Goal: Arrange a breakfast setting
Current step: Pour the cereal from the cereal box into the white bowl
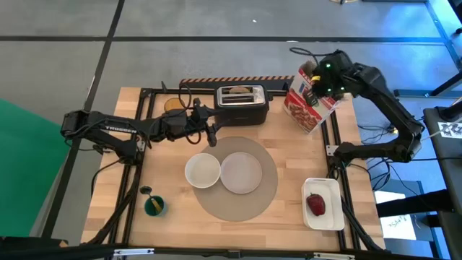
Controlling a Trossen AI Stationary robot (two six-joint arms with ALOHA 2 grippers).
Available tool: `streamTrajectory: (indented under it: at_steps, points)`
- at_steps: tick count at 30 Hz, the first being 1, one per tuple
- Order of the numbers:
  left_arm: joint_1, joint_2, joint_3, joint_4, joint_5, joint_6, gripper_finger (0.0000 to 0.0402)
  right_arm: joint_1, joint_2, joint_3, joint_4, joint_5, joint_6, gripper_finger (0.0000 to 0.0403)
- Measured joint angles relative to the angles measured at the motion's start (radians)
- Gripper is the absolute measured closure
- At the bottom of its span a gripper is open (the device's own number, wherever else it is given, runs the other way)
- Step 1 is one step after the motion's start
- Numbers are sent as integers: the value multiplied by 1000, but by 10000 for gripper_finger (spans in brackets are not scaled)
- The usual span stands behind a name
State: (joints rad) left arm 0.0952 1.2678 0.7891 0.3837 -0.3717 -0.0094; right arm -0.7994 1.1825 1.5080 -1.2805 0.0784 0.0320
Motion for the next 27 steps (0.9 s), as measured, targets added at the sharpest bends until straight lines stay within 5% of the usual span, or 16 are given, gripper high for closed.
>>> streamTrajectory:
  at_steps: [9, 13, 16, 22, 27]
  points:
    - [14, 0, 0, 105, 38, 67, 99, 0, -3, 395, -147, -137, -68, 403]
    - [32, 0, 0, 106, 46, 63, 75, 0, -7, 447, -152, -194, -59, 401]
    - [31, 0, 0, 106, 50, 45, 69, 0, -10, 447, -151, -130, -27, 387]
    - [32, 8, 0, 105, 54, -2, 68, 1, -12, 374, -197, -98, 39, 298]
    - [21, 23, -1, 86, 95, -34, 68, 2, -55, 295, -198, -172, 97, 208]
